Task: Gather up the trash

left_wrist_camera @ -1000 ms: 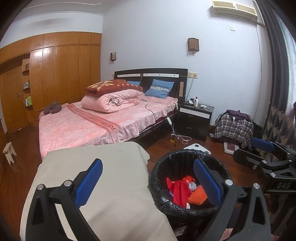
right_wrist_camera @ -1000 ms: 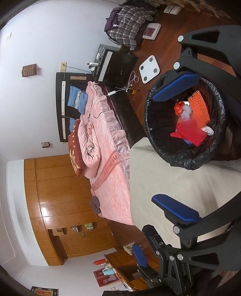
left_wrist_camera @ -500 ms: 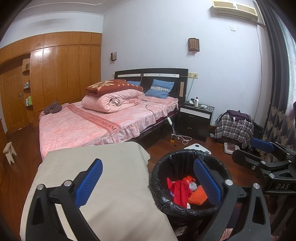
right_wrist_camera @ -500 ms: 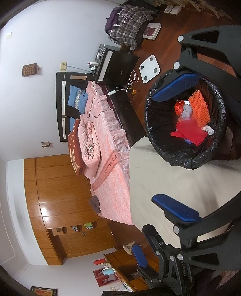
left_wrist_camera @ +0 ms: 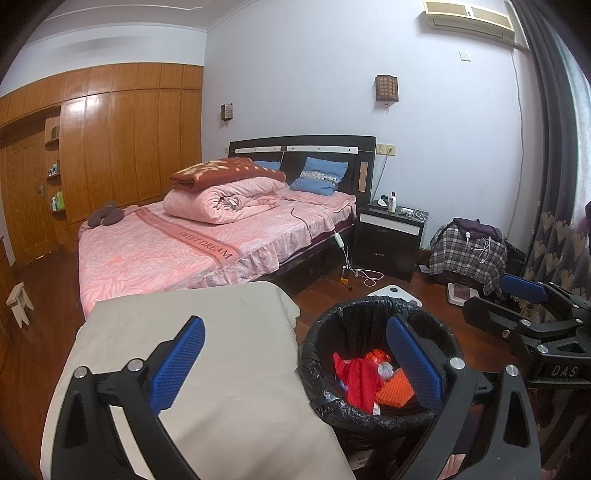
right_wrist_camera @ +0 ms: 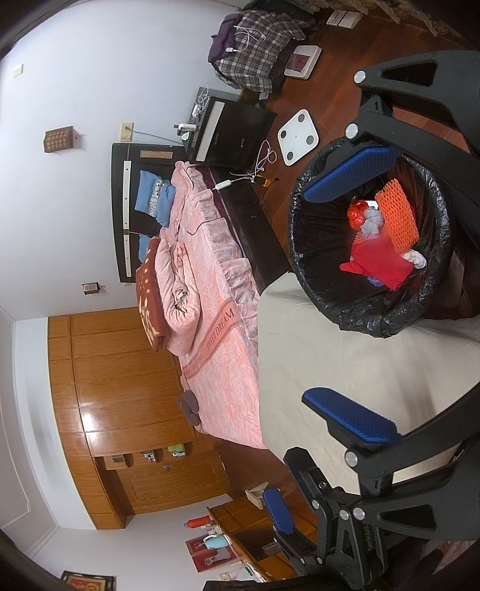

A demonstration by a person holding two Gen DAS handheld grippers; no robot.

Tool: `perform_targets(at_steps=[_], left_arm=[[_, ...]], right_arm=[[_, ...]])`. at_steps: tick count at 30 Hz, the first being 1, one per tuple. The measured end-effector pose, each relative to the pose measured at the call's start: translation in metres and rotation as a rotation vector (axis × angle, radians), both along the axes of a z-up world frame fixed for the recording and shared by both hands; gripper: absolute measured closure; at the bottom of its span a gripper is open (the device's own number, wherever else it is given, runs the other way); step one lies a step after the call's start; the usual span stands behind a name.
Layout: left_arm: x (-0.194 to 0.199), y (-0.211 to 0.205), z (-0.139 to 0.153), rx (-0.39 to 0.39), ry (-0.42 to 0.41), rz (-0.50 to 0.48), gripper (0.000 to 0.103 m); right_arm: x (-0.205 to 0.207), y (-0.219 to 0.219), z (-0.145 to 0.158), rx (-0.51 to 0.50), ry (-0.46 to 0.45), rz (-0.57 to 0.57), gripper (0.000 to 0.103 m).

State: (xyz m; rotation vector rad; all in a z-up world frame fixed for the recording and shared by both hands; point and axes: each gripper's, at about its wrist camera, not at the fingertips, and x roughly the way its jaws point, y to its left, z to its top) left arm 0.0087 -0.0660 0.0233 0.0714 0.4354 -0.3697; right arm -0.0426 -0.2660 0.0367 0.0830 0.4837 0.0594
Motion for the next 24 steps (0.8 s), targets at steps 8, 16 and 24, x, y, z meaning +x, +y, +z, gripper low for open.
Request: perform_targets(at_steps=[8,16,24], left_arm=[[0.0002,-0.0001,0.0001,0.000,0.000,0.000,0.006],[0.0004,0.0002,0.0003,0.000,0.001,0.000,0.006],[0.0002,0.0003,0.0007,0.001,0.000,0.001,0.006]], right_arm=[[0.0013,0.0021,0.0004,-0.001,0.002,0.001,0.005],[0.0011,0.0021,0.0004,0.000,0.001,0.001,0.005],[0.0011,0.0020,0.0006,0.000,0.001,0.001,0.005]])
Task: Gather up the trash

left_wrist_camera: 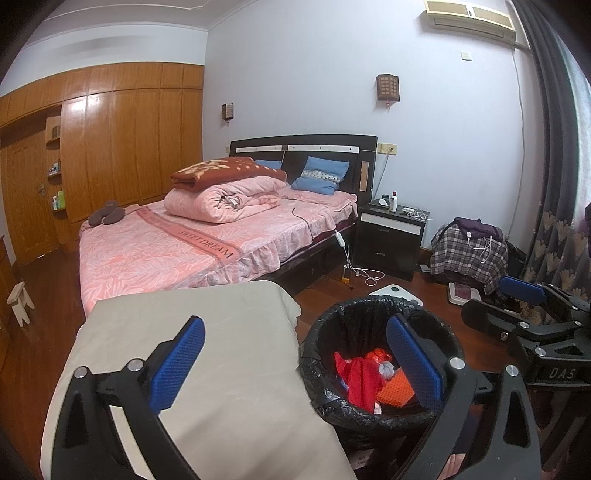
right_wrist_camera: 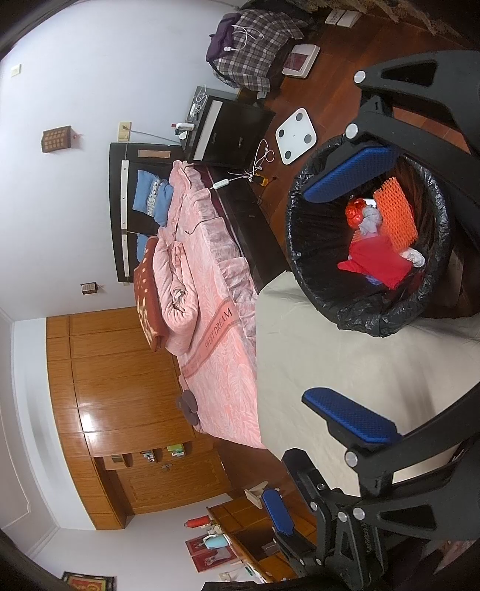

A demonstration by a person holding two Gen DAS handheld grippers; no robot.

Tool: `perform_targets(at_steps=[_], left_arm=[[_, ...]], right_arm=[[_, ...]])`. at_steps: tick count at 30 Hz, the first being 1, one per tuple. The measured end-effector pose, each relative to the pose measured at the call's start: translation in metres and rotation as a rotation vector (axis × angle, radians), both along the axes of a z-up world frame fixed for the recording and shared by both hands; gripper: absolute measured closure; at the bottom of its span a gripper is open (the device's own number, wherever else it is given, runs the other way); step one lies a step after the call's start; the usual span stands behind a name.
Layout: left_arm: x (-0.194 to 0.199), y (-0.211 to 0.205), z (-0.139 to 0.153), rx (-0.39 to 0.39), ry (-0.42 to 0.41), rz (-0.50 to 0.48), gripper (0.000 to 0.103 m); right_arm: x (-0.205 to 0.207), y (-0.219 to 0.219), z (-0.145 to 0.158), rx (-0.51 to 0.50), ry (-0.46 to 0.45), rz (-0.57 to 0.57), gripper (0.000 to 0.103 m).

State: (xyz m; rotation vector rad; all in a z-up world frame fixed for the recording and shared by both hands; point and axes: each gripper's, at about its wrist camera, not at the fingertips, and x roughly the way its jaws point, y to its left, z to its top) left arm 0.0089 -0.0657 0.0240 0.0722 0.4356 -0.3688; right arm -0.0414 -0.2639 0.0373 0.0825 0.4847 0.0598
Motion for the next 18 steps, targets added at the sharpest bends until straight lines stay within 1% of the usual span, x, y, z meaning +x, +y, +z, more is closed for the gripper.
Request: perform_targets(at_steps=[18], left_arm=[[0.0001,-0.0001,0.0006,-0.004,0.005,-0.001,0.006]], right_arm=[[0.0008,0.0026,0.0001,0.001,0.003,0.000,0.005]])
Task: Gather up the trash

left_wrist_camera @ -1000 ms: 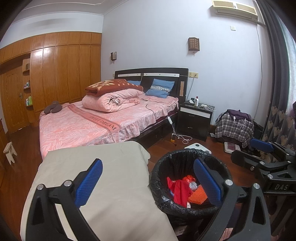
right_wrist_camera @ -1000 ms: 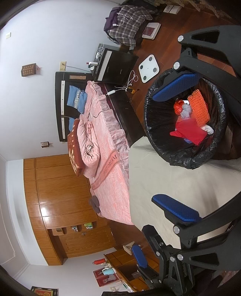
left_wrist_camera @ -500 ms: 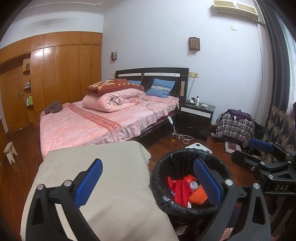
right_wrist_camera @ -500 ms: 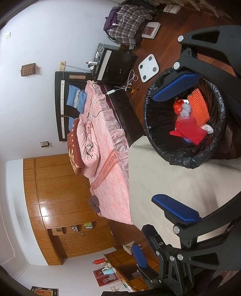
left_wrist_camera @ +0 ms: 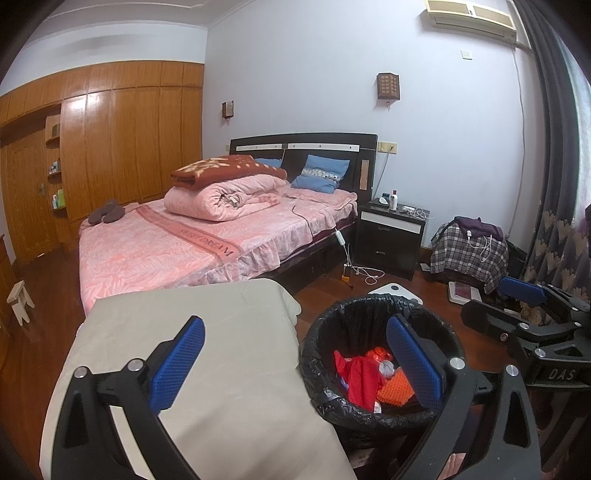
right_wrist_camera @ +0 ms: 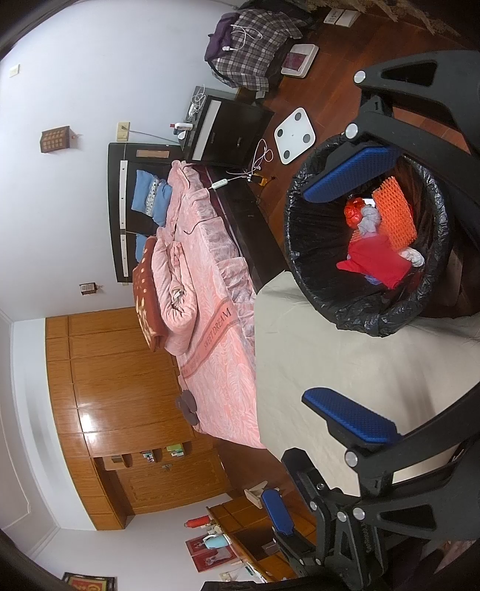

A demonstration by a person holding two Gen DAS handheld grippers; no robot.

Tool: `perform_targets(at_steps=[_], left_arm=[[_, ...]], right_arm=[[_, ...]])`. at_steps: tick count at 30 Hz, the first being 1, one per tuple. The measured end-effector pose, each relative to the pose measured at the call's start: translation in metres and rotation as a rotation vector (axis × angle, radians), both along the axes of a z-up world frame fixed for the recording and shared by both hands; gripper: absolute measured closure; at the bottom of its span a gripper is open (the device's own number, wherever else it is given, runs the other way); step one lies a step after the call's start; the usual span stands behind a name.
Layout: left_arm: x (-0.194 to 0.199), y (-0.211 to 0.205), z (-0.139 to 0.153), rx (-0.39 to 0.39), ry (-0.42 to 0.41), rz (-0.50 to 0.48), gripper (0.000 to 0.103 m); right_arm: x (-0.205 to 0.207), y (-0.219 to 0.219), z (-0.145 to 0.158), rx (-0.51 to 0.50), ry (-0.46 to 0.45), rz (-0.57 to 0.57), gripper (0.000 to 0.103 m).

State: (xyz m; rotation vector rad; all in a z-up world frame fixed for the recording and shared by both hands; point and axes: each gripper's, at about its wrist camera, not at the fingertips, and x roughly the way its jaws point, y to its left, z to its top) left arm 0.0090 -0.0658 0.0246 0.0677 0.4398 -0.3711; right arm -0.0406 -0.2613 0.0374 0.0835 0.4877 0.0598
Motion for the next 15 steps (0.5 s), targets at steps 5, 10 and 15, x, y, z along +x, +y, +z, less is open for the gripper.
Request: perform_targets(at_steps=[5,10,15], left_arm=[[0.000,0.004,-0.005,-0.003,0.006,0.005,0.006],[0.000,0.006,-0.008,-0.001,0.008,0.007,0.006],[0.000,0.006,-0.008,-0.002,0.009,0.006,0.006]], right_arm=[[0.000,0.004,-0.002,0.000,0.006,0.001,0.005],[-0.002,0.010,-0.006,0.001,0.008,0.002,0.005],[-0.001,0.007,-0.005,0.000,0.008,0.003,0.005]])
